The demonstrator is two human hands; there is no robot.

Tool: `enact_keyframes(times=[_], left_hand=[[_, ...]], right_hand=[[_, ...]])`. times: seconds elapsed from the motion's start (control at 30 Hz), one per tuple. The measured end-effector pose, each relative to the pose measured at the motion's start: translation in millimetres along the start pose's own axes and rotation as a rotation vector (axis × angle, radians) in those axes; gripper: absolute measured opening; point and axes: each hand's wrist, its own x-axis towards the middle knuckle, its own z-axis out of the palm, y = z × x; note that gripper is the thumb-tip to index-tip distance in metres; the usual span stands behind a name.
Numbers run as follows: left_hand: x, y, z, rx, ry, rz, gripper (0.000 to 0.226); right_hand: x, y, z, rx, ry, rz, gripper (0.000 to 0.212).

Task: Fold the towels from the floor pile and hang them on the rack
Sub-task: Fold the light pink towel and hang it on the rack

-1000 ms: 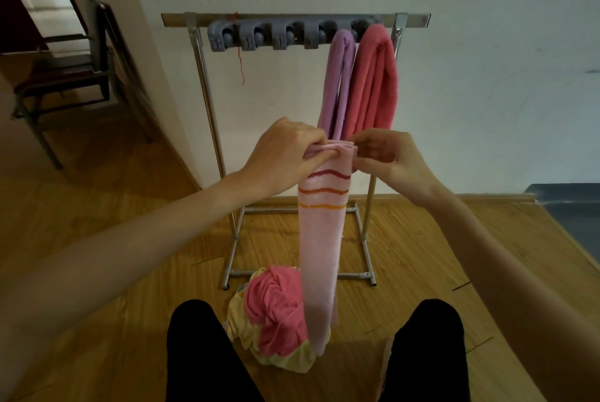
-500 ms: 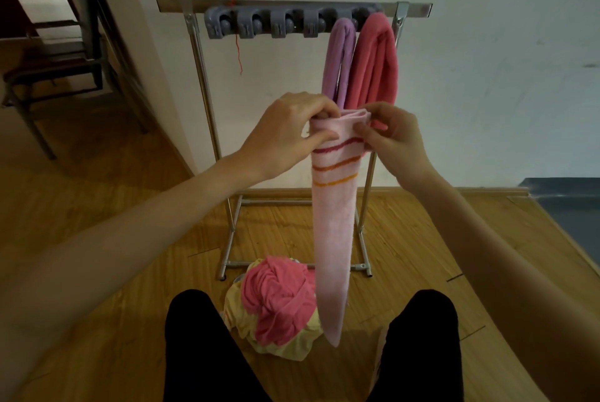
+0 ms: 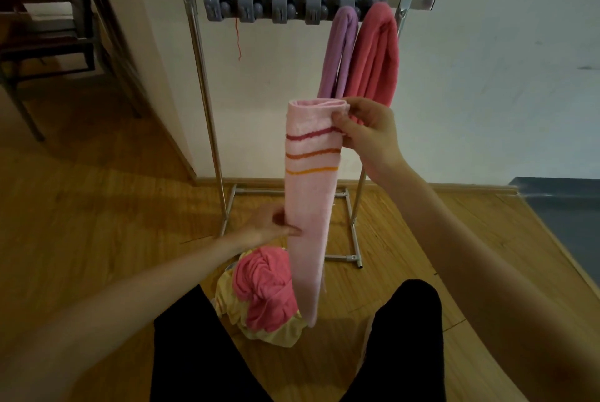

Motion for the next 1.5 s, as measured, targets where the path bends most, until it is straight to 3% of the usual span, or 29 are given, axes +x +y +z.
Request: enact_keyframes(times=[0.1, 0.2, 0.33, 0.43, 0.57, 0.73, 0.87, 0.93, 1.0, 1.07, 1.17, 1.3, 1.43, 1.5], left_hand=[[9.9, -18.5, 9.2, -0.045, -0.021, -0.093, 0.038], [13.2, -33.4, 14.7, -0.196, -0.048, -0.166, 0.041], [18.6, -36.3, 16.9, -0.215, 0.040, -0.235, 0.025], [25.9, -26.7, 2.4, -0.209, 0.102, -0.182, 0.034], [32.1, 3.8, -25.6, -0.112, 0.105, 0.012, 0.033], [33.0, 57.0, -54.4, 0.148, -0.114, 0.142, 0.029], [25.4, 95.5, -70.5, 0.228, -0.281, 0.188, 0.016], [23.2, 110.7, -74.4, 0.273, -0.347, 0.209, 0.015], [22.6, 122.0, -75.4, 0.321, -0.402, 0.223, 0.006], [22.1, 129.7, -74.2, 0.346, -0.439, 0.236, 0.005], [20.7, 134.7, -73.6, 0.359, -0.448, 0.252, 0.015], [18.4, 136.3, -73.7, 0.370, -0.466, 0.251, 0.020], [18.8, 135.2, -76.1, 0.378, -0.462, 0.235, 0.010], [19.7, 134.2, -78.7, 0.387, -0.434, 0.233, 0.020]], right_hand=[[-1.9, -8.5, -1.1, 0.034, 0.014, 0.003, 0.019], [-0.8, -7.5, -7.8, 0.089, 0.189, 0.036, 0.015], [-5.3, 21.7, -19.5, 0.180, 0.495, 0.260, 0.015], [-21.0, 56.6, -28.0, 0.133, 0.521, 0.414, 0.023], [-41.5, 104.2, -35.1, -0.032, 0.427, 0.598, 0.028], [-60.2, 137.2, -36.3, -0.315, 0.033, 0.708, 0.028], [-64.5, 135.5, -38.4, -0.594, -0.354, 0.681, 0.027], [-62.3, 131.7, -36.3, -0.766, -0.439, 0.554, 0.023], [-59.2, 124.9, -31.6, -0.669, -0.298, 0.420, 0.023], [-55.4, 109.9, -27.7, -0.266, -0.184, 0.382, 0.025], [-49.1, 91.5, -27.0, 0.160, -0.332, 0.382, 0.036], [-44.7, 78.4, -29.0, 0.109, -0.576, 0.342, 0.038], [-39.4, 68.9, -35.4, -0.009, -0.631, 0.302, 0.030], [-34.6, 63.3, -41.5, -0.044, -0.653, 0.290, 0.026]])
